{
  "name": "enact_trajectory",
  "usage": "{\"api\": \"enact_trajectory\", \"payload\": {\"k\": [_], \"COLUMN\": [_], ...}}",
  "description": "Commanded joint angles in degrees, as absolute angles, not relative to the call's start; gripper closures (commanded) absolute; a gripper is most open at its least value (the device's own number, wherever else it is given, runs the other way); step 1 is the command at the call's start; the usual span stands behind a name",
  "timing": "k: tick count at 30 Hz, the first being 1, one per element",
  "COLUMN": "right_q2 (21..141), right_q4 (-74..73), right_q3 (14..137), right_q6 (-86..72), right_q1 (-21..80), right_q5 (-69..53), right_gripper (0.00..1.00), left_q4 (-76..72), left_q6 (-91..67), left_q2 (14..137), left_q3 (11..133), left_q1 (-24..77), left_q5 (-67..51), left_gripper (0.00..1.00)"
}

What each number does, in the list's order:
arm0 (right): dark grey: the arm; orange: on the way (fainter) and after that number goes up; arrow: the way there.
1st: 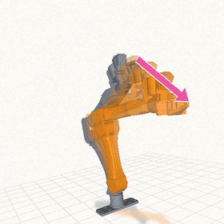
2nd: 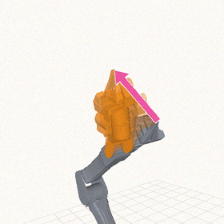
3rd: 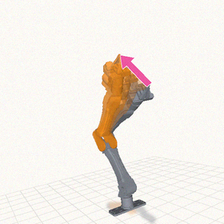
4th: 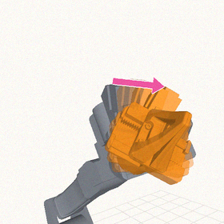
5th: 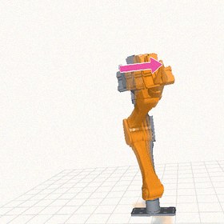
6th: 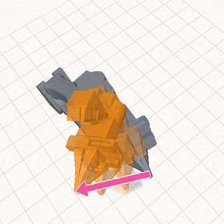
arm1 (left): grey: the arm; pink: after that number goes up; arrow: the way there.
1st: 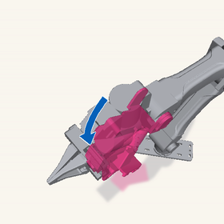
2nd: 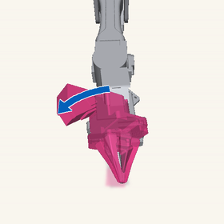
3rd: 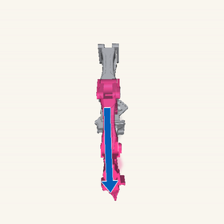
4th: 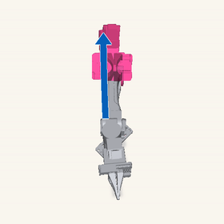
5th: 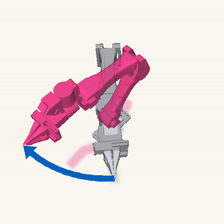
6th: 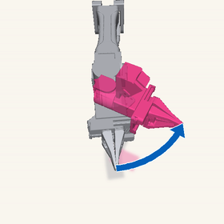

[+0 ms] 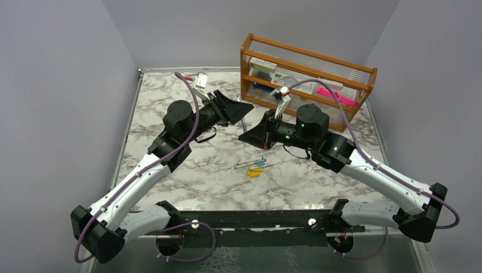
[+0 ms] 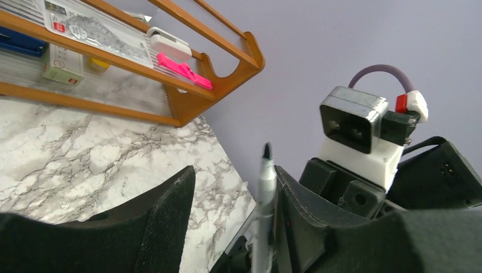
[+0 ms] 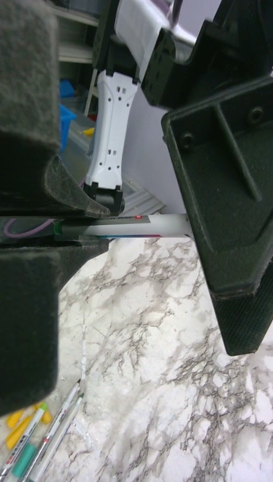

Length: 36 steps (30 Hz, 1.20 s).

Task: Insert the pens into the pen caps

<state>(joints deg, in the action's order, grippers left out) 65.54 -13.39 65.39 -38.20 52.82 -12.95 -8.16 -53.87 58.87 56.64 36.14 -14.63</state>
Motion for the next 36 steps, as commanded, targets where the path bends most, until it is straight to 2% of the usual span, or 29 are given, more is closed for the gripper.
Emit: {"api": "enact_trajectory", "payload": {"k": [1,12,14,16,18,20,24,29,31,33,34,36], "right_q2": [62.7,63.3,63.7,64.4,65.1,65.8,67.4,68.0,67.9,67.8,67.7,67.6], "right_q4": [-6.3,-8.3,-8.6,-9.1,-9.4,-9.4,-10.0,-10.1,-10.1,-10.3,-10.5,-10.9], "right_q3": [64.8,66.7,67.2,67.9,68.5,69.1,70.3,70.1,69.7,69.4,69.2,69.2], "right_q6": [-42.2,-42.3,-42.3,-42.2,-42.0,-41.7,-41.0,-40.8,-40.9,-40.7,-40.5,-39.9], "right_q1": [52.8,52.7,52.7,52.7,52.7,52.7,52.7,52.7,52.7,52.7,52.7,52.7], "right_q5": [-11.5,-9.7,-9.7,-9.8,-9.9,-10.1,-10.9,-11.9,-11.8,-11.7,-11.6,-11.3], "right_gripper": [0.98,0.98,0.98,0.98,0.98,0.98,0.98,0.98,0.98,0.98,0.98,0.98], "left_q4": [-9.7,-10.1,-10.5,-10.6,-10.7,-10.7,-10.7,-10.8,-10.7,-10.8,-10.8,-10.8], "left_q6": [-53.4,-54.2,-54.2,-54.1,-53.9,-53.9,-54.1,-54.6,-54.6,-54.7,-54.7,-54.5], "left_q2": [58.4,55.5,55.0,54.6,54.4,54.2,53.9,53.6,53.9,54.2,54.2,54.2], "left_q3": [58.7,57.4,56.9,56.5,56.3,56.0,55.4,55.0,55.2,55.4,55.4,55.1], "left_q1": [36.3,36.4,36.5,36.5,36.6,36.7,36.7,36.8,36.9,36.8,36.8,36.8], "left_q5": [-16.3,-15.7,-15.5,-15.5,-15.9,-16.2,-16.1,-14.8,-14.5,-14.3,-14.0,-13.5], "left_gripper": [0.47,0.47,0.45,0.39,0.38,0.44,0.50,0.65,0.78,0.96,1.00,1.00]}}
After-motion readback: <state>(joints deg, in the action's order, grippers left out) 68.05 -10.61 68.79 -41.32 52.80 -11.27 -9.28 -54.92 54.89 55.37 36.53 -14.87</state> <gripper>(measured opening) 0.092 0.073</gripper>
